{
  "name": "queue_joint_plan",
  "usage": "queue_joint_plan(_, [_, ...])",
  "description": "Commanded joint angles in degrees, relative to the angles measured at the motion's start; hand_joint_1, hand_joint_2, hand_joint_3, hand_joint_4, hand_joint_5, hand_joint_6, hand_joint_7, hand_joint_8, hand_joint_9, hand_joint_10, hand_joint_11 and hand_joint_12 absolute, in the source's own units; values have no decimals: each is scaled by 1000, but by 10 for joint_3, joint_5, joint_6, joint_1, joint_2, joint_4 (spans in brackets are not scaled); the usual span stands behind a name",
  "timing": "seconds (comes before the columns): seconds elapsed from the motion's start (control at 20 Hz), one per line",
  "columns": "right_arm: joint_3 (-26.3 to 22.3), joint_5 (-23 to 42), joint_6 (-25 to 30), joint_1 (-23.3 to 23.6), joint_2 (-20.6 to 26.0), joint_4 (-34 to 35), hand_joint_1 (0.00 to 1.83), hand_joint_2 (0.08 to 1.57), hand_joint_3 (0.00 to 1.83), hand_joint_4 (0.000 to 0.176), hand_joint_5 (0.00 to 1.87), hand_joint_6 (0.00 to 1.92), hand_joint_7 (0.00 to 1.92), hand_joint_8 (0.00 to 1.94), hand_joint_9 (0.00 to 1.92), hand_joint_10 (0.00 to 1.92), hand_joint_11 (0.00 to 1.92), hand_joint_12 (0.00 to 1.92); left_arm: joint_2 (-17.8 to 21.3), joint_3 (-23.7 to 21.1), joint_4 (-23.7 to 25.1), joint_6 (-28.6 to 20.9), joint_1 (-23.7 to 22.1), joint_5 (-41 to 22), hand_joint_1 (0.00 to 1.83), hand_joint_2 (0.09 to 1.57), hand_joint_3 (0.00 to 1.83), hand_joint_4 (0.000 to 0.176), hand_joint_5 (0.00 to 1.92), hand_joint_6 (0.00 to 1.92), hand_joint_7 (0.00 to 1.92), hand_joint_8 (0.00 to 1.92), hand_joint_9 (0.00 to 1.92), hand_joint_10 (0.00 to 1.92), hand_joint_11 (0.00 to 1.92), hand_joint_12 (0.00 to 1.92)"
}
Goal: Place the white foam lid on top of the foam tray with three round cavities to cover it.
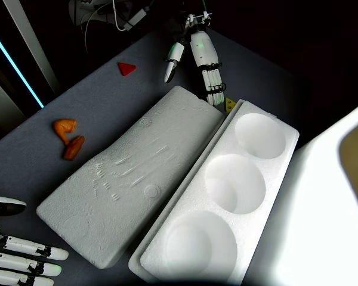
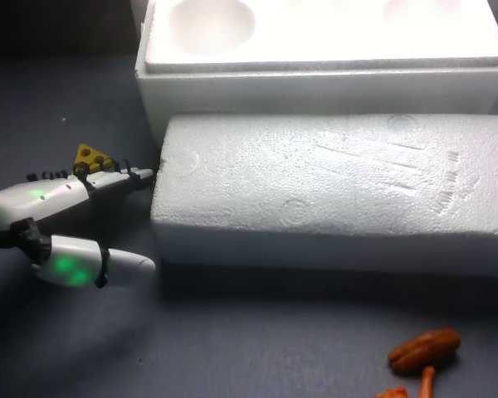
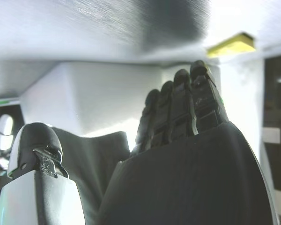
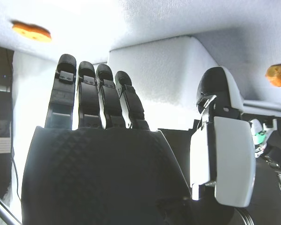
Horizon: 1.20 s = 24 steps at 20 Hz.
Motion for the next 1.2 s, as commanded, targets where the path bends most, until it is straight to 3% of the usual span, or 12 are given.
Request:
queue_joint_plan(0.0, [6,54,-2,7,1,6,429,1090,0,0,0,0,0,0,0,0,0,322,0,5,-9,-5,-7,-56,413,995,3,0,0,0,0,0,0,0,0,0])
queue_joint_plan(0.05, [6,54,-3,8,0,6,429,1090,0,0,0,0,0,0,0,0,0,322,-2,6,-7,-5,-9,-53,413,995,3,0,0,0,0,0,0,0,0,0])
queue_joint_plan(0.1, [6,53,-4,10,-1,5,436,1075,0,0,0,0,0,0,0,0,0,520,-4,8,-5,-5,-11,-49,405,1009,8,0,0,0,0,0,0,0,0,0])
queue_joint_plan(0.25, [9,46,-6,19,-6,0,420,1091,1,0,0,0,0,0,0,0,0,355,-8,11,-1,-5,-14,-43,405,1005,5,0,0,0,0,0,0,0,0,0])
queue_joint_plan(1.15, [17,34,-12,56,-33,-21,420,1091,1,0,0,0,0,0,0,0,0,342,-23,17,10,-18,-26,-60,405,1006,3,0,0,0,0,0,0,0,0,0])
